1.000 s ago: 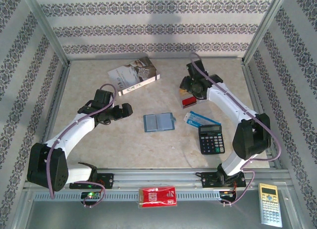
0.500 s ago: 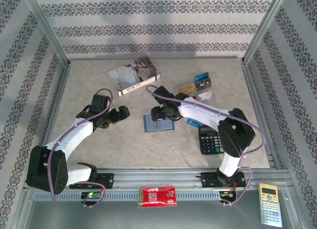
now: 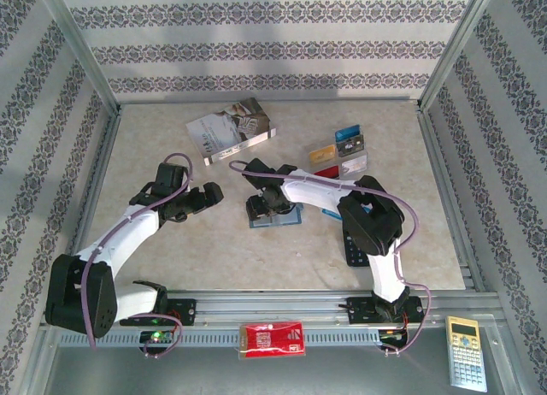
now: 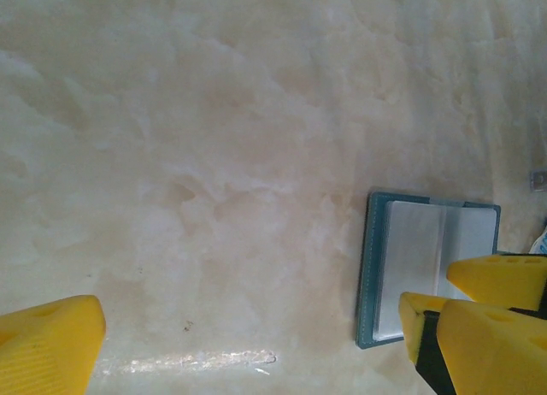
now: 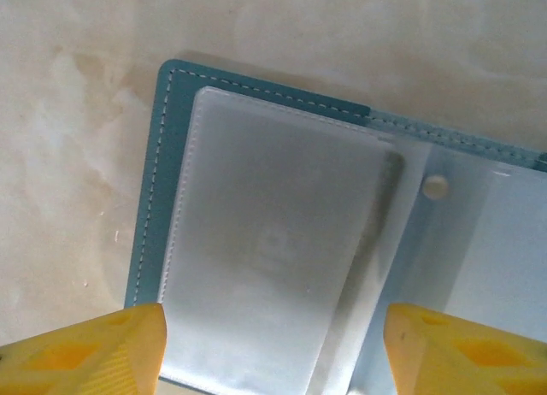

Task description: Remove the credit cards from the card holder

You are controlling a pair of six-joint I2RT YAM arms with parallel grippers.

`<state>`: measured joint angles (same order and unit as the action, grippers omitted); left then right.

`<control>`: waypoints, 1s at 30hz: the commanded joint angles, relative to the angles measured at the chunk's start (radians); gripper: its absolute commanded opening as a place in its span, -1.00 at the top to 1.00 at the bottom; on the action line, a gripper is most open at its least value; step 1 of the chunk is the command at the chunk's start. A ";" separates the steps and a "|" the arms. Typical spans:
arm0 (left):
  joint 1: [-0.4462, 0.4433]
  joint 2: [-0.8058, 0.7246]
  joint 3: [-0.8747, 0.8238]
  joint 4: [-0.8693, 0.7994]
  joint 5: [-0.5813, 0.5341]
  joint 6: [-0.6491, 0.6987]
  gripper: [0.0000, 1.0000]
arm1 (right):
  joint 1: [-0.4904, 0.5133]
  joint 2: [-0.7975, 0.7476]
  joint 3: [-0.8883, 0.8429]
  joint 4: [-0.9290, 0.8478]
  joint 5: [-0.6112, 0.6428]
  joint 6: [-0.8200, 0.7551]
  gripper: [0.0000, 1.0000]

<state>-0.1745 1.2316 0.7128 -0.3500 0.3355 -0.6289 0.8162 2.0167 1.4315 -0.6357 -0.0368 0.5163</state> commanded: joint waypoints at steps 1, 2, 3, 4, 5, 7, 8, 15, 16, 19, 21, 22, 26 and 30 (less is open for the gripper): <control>0.013 0.011 0.018 0.015 0.018 0.017 -1.00 | 0.012 0.026 0.024 -0.047 -0.006 -0.016 -0.36; 0.013 0.013 0.018 0.016 0.019 0.016 -1.00 | 0.012 0.035 0.027 -0.053 -0.002 -0.016 -0.35; 0.013 0.016 0.017 0.017 0.020 0.015 -1.00 | 0.012 0.042 0.027 -0.056 0.000 -0.018 -0.35; 0.014 0.019 0.018 0.019 0.023 0.015 -1.00 | 0.012 0.049 0.028 -0.060 0.001 -0.018 -0.34; 0.013 0.021 0.019 0.020 0.027 0.015 -1.00 | 0.012 0.057 0.029 -0.064 0.004 -0.018 -0.34; 0.013 0.028 0.018 0.025 0.036 0.014 -1.00 | 0.012 0.073 0.029 -0.073 0.015 -0.019 -0.33; 0.012 0.032 0.019 0.027 0.044 0.014 -1.00 | 0.012 0.080 0.029 -0.080 0.024 -0.018 -0.32; 0.013 0.071 0.022 0.066 0.124 0.000 -0.87 | -0.015 0.094 -0.025 -0.038 -0.005 0.010 -0.10; 0.012 0.077 0.023 0.072 0.132 -0.007 -0.83 | -0.021 0.090 -0.039 -0.022 -0.020 0.016 -0.06; 0.000 0.106 0.028 0.098 0.156 -0.024 -0.71 | -0.042 0.070 -0.082 0.030 -0.063 0.033 0.07; -0.017 0.130 0.032 0.126 0.172 -0.040 -0.60 | -0.054 0.063 -0.103 0.049 -0.076 0.044 0.14; -0.026 0.141 0.032 0.138 0.178 -0.049 -0.56 | -0.059 0.060 -0.111 0.056 -0.079 0.048 0.17; -0.083 0.197 0.039 0.212 0.204 -0.096 -0.29 | -0.077 0.038 -0.152 0.100 -0.098 0.066 0.25; -0.151 0.268 0.056 0.290 0.221 -0.149 -0.01 | -0.093 0.021 -0.183 0.135 -0.114 0.079 0.35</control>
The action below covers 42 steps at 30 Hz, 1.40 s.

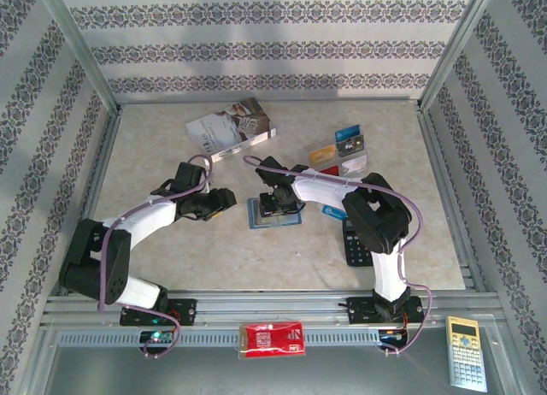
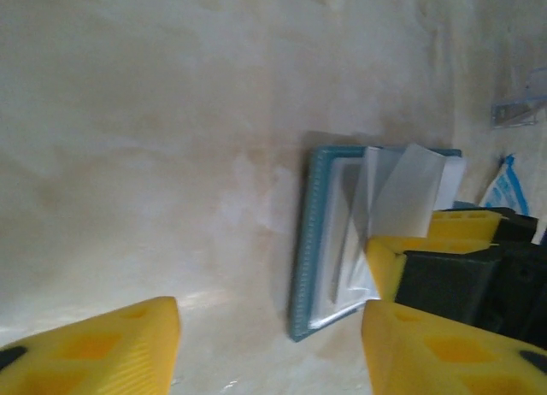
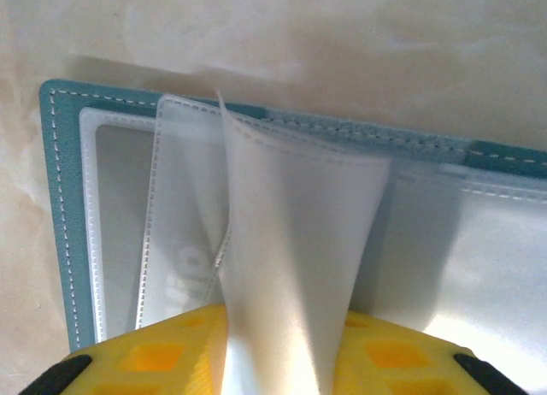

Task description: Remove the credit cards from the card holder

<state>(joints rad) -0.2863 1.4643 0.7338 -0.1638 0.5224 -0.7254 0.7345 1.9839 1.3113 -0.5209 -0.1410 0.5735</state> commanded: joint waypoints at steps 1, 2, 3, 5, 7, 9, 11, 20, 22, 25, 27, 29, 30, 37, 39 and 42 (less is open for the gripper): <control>-0.053 0.050 0.038 0.120 0.038 -0.063 0.04 | -0.014 0.050 -0.067 0.024 -0.008 0.023 0.36; -0.069 0.071 0.044 0.138 0.040 -0.074 0.11 | -0.016 0.047 -0.071 0.028 -0.006 0.023 0.37; -0.082 0.091 0.048 0.154 0.043 -0.085 0.17 | -0.016 0.044 -0.075 0.032 -0.006 0.022 0.37; -0.103 0.124 0.060 0.175 0.045 -0.098 0.29 | -0.018 0.040 -0.078 0.034 -0.006 0.022 0.39; -0.122 0.154 0.072 0.191 0.047 -0.111 0.38 | -0.018 0.038 -0.082 0.036 -0.005 0.022 0.42; -0.141 0.184 0.088 0.202 0.051 -0.118 0.46 | -0.017 0.036 -0.084 0.038 -0.002 0.022 0.43; -0.155 0.208 0.102 0.205 0.055 -0.119 0.52 | -0.018 0.033 -0.086 0.038 0.002 0.022 0.44; -0.170 0.270 0.106 0.169 0.005 -0.099 0.66 | -0.016 0.022 -0.090 0.032 0.028 0.022 0.45; -0.170 0.278 0.100 0.142 -0.022 -0.087 0.67 | -0.013 0.018 -0.087 0.021 0.048 0.023 0.43; -0.170 0.289 0.086 0.112 -0.052 -0.069 0.71 | -0.004 0.011 -0.076 -0.003 0.090 0.022 0.40; -0.170 0.302 0.076 0.090 -0.070 -0.057 0.72 | 0.003 0.004 -0.065 -0.021 0.120 0.022 0.38; -0.170 0.313 0.073 0.063 -0.082 -0.043 0.73 | 0.009 -0.002 -0.052 -0.040 0.151 0.022 0.36; -0.170 0.314 0.072 0.052 -0.091 -0.037 0.74 | 0.012 -0.008 -0.046 -0.050 0.171 0.023 0.35; -0.169 0.310 0.079 0.028 -0.102 -0.015 0.76 | 0.005 -0.105 -0.083 -0.055 0.300 0.074 0.29; -0.169 0.312 0.088 0.023 -0.100 -0.011 0.77 | -0.005 -0.137 -0.104 -0.054 0.336 0.092 0.29; -0.169 0.317 0.099 0.022 -0.089 -0.002 0.76 | -0.026 -0.184 -0.140 -0.054 0.394 0.130 0.28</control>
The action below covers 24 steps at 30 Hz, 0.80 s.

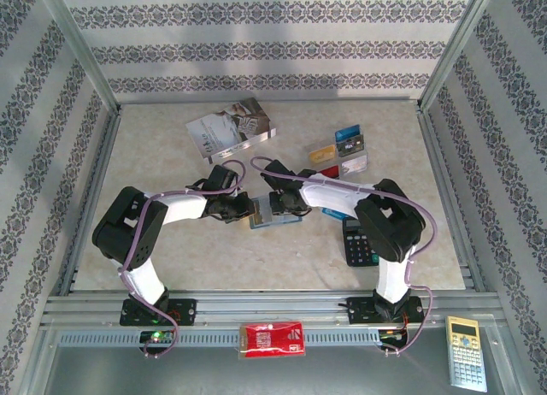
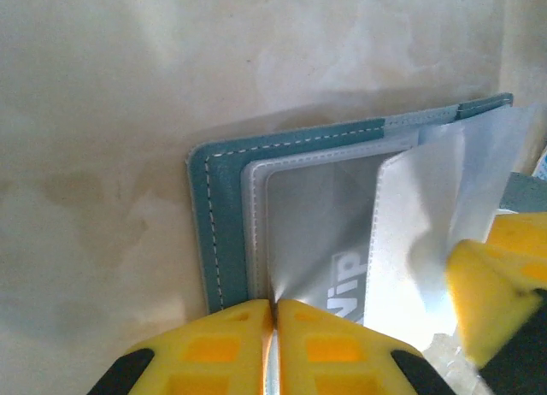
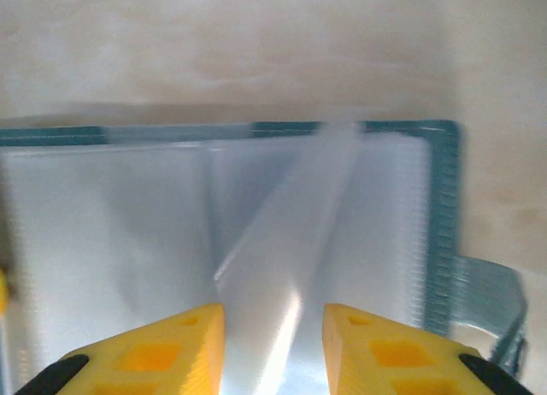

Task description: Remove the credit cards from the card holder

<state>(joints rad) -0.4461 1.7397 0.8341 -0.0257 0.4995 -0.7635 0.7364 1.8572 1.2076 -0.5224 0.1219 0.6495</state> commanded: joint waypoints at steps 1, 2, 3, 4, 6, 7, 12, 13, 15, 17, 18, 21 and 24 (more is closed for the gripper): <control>-0.008 0.041 0.002 -0.117 -0.062 0.039 0.76 | -0.034 -0.073 -0.047 -0.052 0.147 0.064 0.28; -0.008 0.042 0.006 -0.117 -0.059 0.040 0.76 | -0.041 -0.095 -0.061 -0.050 0.165 0.072 0.28; -0.010 0.042 0.010 -0.119 -0.054 0.042 0.76 | -0.045 -0.118 -0.074 -0.044 0.180 0.076 0.28; -0.009 0.042 0.013 -0.120 -0.048 0.043 0.76 | -0.047 -0.140 -0.087 -0.032 0.189 0.075 0.28; -0.009 0.043 0.022 -0.121 -0.037 0.046 0.76 | -0.051 -0.191 -0.117 0.011 0.183 0.057 0.28; -0.008 0.042 0.025 -0.123 -0.035 0.047 0.76 | -0.054 -0.213 -0.127 0.034 0.169 0.043 0.27; -0.009 0.043 0.032 -0.123 -0.032 0.048 0.76 | -0.054 -0.231 -0.147 0.163 -0.056 -0.057 0.25; -0.008 0.042 0.031 -0.123 -0.031 0.046 0.76 | -0.050 -0.215 -0.140 0.172 -0.102 -0.062 0.25; -0.008 0.038 0.029 -0.122 -0.030 0.043 0.76 | -0.041 -0.183 -0.128 0.187 -0.171 -0.065 0.27; -0.008 0.027 0.025 -0.121 -0.025 0.037 0.77 | -0.027 -0.154 -0.113 0.194 -0.204 -0.066 0.27; -0.008 0.016 0.023 -0.117 -0.019 0.032 0.76 | -0.022 -0.137 -0.103 0.189 -0.218 -0.064 0.28; 0.001 -0.036 0.009 -0.093 0.008 0.004 0.76 | -0.009 -0.099 -0.079 0.185 -0.246 -0.060 0.30; 0.028 -0.110 -0.016 -0.075 0.017 -0.029 0.67 | 0.011 -0.073 -0.052 0.160 -0.226 -0.071 0.30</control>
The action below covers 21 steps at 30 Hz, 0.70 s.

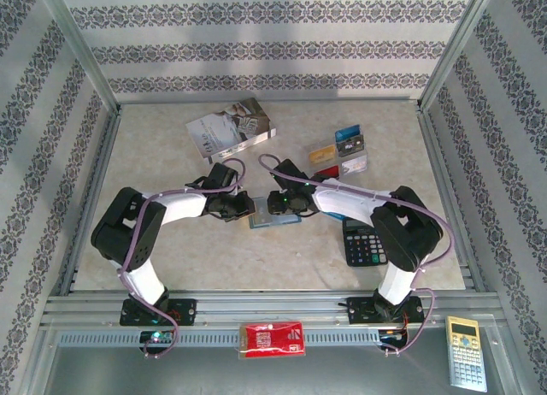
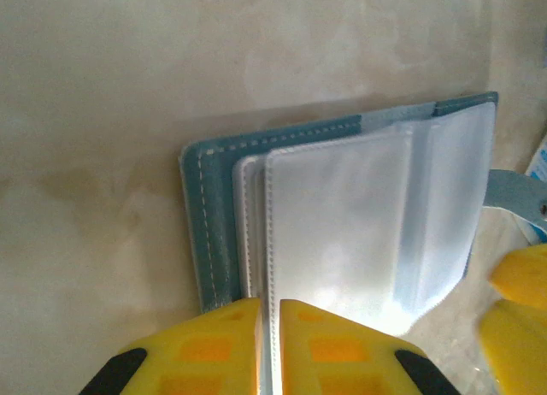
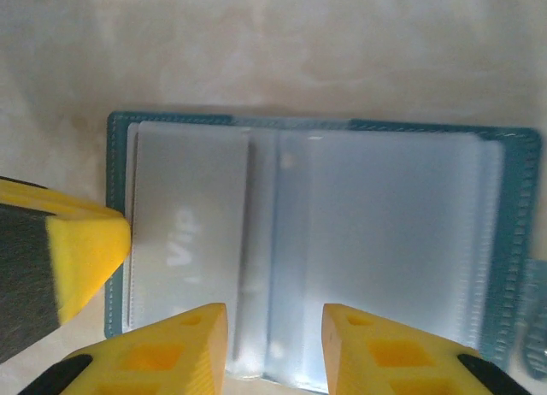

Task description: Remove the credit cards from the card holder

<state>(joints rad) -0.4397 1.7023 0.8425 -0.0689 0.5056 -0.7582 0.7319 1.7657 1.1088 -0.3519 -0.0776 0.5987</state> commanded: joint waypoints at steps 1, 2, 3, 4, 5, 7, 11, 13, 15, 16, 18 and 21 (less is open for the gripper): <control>0.036 -0.097 -0.033 -0.032 0.006 -0.044 0.62 | 0.025 0.027 0.057 -0.018 -0.016 -0.026 0.30; 0.049 -0.115 -0.042 -0.034 0.001 -0.048 0.59 | 0.032 0.036 0.067 -0.028 -0.006 -0.033 0.30; 0.066 -0.134 -0.053 -0.036 -0.006 -0.051 0.55 | 0.041 0.048 0.084 -0.044 0.005 -0.043 0.29; 0.085 -0.149 -0.066 -0.042 -0.014 -0.051 0.51 | 0.052 0.065 0.105 -0.067 0.018 -0.056 0.29; 0.100 -0.160 -0.076 -0.051 -0.024 -0.050 0.48 | 0.060 0.079 0.126 -0.090 0.033 -0.066 0.28; 0.140 -0.181 -0.099 -0.070 -0.036 -0.043 0.44 | 0.083 0.116 0.174 -0.141 0.064 -0.089 0.25; 0.185 -0.225 -0.125 -0.099 -0.048 -0.026 0.38 | 0.115 0.171 0.236 -0.197 0.088 -0.120 0.20; 0.197 -0.240 -0.127 -0.117 -0.058 -0.013 0.35 | 0.122 0.195 0.258 -0.213 0.084 -0.130 0.17; 0.200 -0.245 -0.126 -0.127 -0.061 -0.005 0.34 | 0.129 0.216 0.276 -0.222 0.074 -0.140 0.15; 0.200 -0.244 -0.125 -0.129 -0.061 -0.002 0.34 | 0.130 0.226 0.283 -0.223 0.056 -0.148 0.13; 0.201 -0.240 -0.125 -0.131 -0.057 0.000 0.34 | 0.130 0.242 0.290 -0.227 0.035 -0.155 0.11; 0.201 -0.233 -0.125 -0.128 -0.052 0.000 0.34 | 0.131 0.266 0.299 -0.252 0.053 -0.157 0.11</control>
<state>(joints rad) -0.2481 1.4788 0.7216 -0.1581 0.4622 -0.7856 0.8600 2.0056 1.3800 -0.5465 -0.0349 0.4660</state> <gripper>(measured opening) 0.331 0.444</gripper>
